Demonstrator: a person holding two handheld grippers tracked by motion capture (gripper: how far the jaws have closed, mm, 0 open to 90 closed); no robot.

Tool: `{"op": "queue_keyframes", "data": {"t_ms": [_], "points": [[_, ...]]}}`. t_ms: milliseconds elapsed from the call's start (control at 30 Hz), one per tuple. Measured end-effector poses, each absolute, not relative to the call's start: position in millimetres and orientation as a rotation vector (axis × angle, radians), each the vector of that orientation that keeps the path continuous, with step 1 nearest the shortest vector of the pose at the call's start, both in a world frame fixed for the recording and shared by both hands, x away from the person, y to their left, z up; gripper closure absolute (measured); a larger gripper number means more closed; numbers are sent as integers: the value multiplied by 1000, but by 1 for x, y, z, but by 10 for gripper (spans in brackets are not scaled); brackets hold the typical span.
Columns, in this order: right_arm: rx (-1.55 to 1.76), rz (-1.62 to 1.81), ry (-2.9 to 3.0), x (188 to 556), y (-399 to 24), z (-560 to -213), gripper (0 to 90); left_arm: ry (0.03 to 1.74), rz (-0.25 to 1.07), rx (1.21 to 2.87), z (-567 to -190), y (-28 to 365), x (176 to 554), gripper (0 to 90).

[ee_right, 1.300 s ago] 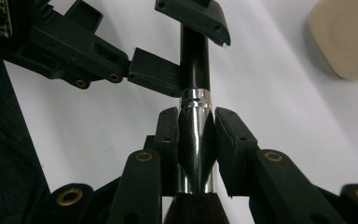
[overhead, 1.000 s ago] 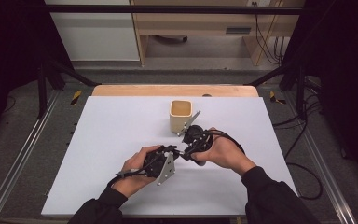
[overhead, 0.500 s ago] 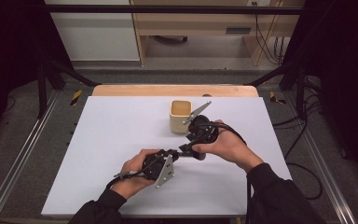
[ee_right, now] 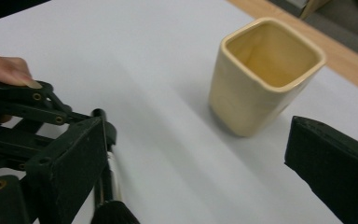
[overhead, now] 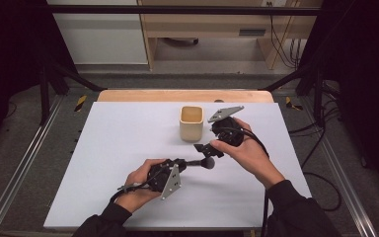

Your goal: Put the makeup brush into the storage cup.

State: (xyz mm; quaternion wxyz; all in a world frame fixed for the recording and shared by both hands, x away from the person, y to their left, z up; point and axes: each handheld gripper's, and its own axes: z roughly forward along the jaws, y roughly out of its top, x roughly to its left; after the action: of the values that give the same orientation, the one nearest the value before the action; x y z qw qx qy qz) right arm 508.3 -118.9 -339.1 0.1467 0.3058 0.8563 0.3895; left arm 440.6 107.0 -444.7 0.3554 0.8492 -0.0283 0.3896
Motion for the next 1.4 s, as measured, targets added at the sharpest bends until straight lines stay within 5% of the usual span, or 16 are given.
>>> {"op": "queue_keyframes", "data": {"t_ms": [800, 1400], "points": [[846, 1318, 2226, 464, -150, -356, 51, 202, 991, 2135, -423, 147, 450, 743], [867, 1391, 2178, 458, -149, -370, 56, 241, 971, 2074, -412, 145, 448, 743]]}}
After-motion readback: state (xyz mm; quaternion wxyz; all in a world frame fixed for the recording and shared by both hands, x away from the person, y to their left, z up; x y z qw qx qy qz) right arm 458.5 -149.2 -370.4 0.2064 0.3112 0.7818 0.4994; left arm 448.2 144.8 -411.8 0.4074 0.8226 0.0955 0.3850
